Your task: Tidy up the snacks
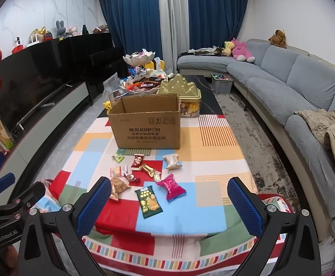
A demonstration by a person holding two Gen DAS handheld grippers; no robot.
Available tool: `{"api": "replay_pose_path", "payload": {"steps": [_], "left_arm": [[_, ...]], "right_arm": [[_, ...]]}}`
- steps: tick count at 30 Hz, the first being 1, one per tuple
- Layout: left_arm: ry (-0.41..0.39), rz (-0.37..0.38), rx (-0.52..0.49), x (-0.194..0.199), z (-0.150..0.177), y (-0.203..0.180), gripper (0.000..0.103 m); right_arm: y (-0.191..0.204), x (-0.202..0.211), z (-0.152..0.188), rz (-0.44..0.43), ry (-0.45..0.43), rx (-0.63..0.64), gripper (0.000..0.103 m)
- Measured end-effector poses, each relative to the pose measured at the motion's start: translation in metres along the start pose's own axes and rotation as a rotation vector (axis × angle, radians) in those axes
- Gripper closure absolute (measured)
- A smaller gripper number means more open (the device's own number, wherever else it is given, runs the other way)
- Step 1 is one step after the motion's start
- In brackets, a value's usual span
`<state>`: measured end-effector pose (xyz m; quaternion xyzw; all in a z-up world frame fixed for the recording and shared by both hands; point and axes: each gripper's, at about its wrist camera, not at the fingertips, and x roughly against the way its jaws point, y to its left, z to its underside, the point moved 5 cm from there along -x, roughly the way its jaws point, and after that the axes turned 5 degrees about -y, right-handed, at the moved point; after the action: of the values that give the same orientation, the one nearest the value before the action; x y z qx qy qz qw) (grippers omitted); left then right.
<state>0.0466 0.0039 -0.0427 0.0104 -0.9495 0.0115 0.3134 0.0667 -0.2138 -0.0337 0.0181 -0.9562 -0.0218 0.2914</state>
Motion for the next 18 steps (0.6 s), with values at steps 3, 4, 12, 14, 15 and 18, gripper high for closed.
{"api": "replay_pose_path", "payload": {"steps": [3, 4, 12, 14, 15, 18], "left_arm": [[0.013, -0.003, -0.002, -0.008, -0.001, 0.001, 0.001], [0.019, -0.004, -0.002, -0.011, -0.001, 0.002, 0.001], [0.056, -0.01, -0.018, -0.038, -0.003, 0.003, 0.001], [0.06, -0.011, -0.028, -0.046, -0.005, 0.001, 0.001], [0.062, -0.009, -0.035, -0.05, -0.005, 0.0, 0.001], [0.077, -0.004, -0.057, -0.062, -0.006, -0.005, 0.002]], "right_arm": [[0.003, -0.009, -0.002, 0.001, 0.007, 0.011, 0.001], [0.004, -0.012, -0.003, 0.0, 0.01, 0.015, 0.001], [0.01, -0.039, -0.005, -0.006, 0.049, 0.05, 0.001], [0.012, -0.046, -0.006, -0.005, 0.057, 0.07, 0.001], [0.012, -0.048, -0.007, -0.004, 0.059, 0.077, 0.001], [0.01, -0.059, -0.008, 0.002, 0.071, 0.09, 0.001]]}}
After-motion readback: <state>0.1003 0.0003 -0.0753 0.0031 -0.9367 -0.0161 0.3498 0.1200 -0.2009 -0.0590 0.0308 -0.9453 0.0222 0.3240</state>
